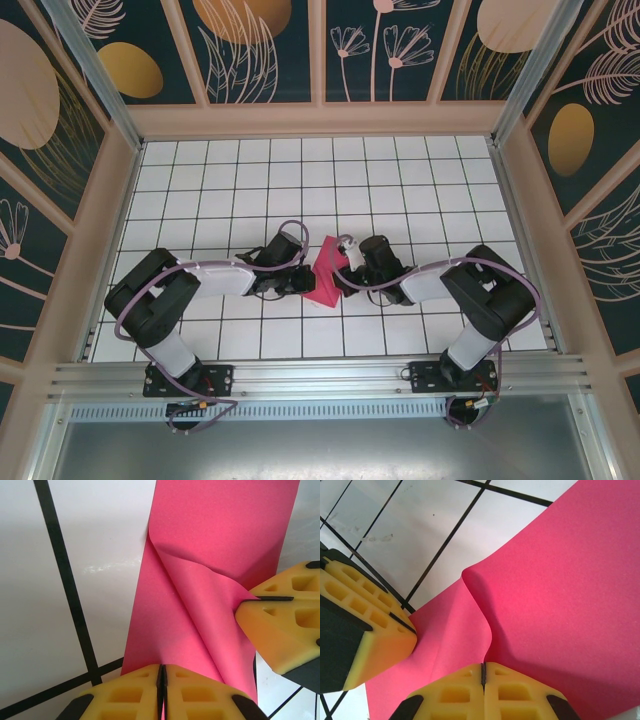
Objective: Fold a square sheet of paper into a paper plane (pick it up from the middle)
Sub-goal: Fold the triangle a second time at the center of the table.
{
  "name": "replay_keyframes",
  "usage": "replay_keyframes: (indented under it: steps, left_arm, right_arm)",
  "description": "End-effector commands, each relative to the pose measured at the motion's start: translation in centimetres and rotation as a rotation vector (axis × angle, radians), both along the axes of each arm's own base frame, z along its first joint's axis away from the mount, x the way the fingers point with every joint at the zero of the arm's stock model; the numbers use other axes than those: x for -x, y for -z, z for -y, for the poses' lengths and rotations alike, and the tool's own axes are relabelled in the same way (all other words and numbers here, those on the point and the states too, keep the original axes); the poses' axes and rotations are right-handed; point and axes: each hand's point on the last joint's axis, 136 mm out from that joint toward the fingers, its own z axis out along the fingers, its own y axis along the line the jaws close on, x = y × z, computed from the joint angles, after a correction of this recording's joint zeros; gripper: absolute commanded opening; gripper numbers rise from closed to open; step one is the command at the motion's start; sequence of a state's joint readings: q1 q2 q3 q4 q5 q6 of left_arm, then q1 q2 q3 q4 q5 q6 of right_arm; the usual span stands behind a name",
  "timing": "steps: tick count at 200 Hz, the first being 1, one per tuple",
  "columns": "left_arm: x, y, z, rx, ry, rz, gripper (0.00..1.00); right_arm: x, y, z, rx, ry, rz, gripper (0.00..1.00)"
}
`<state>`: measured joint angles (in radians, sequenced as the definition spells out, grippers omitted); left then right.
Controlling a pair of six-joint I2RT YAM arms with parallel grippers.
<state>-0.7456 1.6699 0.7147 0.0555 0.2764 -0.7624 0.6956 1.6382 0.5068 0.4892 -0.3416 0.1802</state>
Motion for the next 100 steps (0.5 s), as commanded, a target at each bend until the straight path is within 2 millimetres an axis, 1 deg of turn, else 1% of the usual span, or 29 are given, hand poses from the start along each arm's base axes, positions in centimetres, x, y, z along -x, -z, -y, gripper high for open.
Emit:
replay_keyframes:
  steps: [1, 19, 44, 100]
  left_arm:
    - [1.7, 3.0, -3.6, -0.174, -0.021, -0.066, 0.14]
    - [1.8, 3.0, -3.5, -0.173, -0.020, -0.068, 0.14]
    - [1.7, 2.9, -3.5, -0.171, -0.022, -0.064, 0.14]
    - [1.6, 2.8, -3.4, -0.166, -0.021, -0.063, 0.16]
  right_arm:
    - [-0.3, -2.1, -0.9, -0.032, -0.039, 0.054, 0.02]
    - [-0.4, -1.8, -0.9, -0.023, -0.040, 0.054, 0.02]
    - [-0.3, -0.6, -0.6, 0.006, -0.039, 0.031, 0.01]
    - [-0.5, 0.5, -0.4, 0.032, -0.031, 0.026, 0.01]
